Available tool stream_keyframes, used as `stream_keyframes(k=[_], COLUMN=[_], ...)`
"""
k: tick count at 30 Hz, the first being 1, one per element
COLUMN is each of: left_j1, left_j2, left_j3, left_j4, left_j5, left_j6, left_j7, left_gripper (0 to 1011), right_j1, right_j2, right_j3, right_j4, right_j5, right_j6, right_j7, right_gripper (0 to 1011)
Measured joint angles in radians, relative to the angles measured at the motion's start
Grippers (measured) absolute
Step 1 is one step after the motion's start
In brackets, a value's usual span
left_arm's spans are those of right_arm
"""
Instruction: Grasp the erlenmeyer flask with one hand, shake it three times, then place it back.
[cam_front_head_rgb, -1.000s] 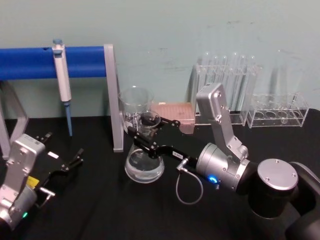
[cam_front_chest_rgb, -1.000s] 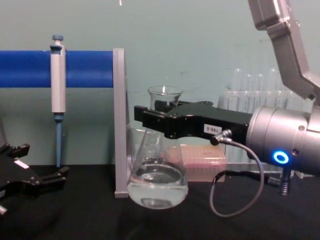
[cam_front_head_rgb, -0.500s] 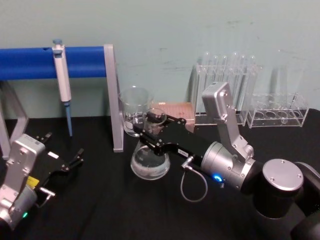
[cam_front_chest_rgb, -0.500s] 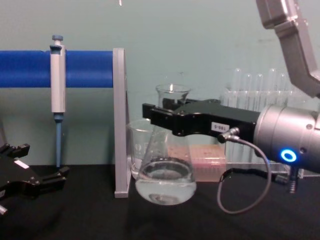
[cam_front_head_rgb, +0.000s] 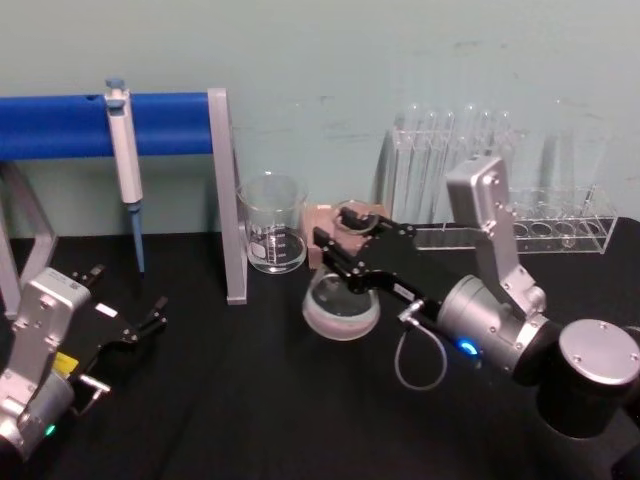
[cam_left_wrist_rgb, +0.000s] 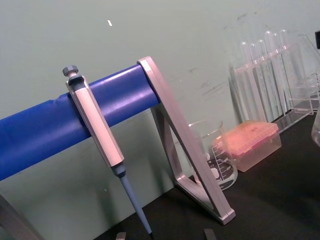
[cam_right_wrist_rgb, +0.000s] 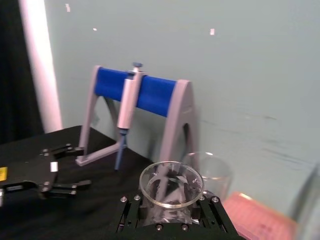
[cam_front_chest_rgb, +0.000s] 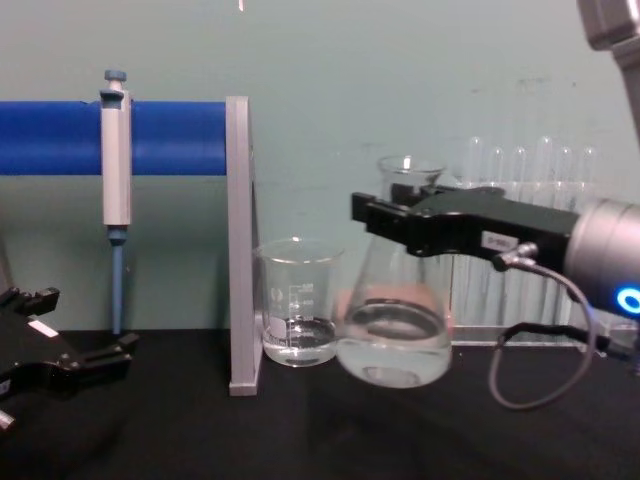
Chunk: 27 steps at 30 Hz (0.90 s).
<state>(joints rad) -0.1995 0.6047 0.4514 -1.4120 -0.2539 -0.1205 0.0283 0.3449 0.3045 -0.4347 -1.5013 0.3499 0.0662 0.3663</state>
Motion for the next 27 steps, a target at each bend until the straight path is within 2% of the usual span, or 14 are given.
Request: stream_keyframes(k=[13, 27], left_j1=[0.0, 0.0], left_j2=[0.0, 0.0], left_j3=[0.0, 0.0], left_j4=[0.0, 0.0], left_j5=[0.0, 0.0], left_j6=[0.0, 0.0], left_j7=[0.0, 0.0], left_gripper=[1001, 1001], right_j1=[-0.047, -0.081], right_j2=[0.017, 0.016], right_j3=[0.067, 0.128], right_j4=[-0.039, -0.056], right_j5=[-0.027, -0.053], right_j6=[0.011, 0.023], right_j7=[-0.057, -0.091], right_gripper=[453, 453])
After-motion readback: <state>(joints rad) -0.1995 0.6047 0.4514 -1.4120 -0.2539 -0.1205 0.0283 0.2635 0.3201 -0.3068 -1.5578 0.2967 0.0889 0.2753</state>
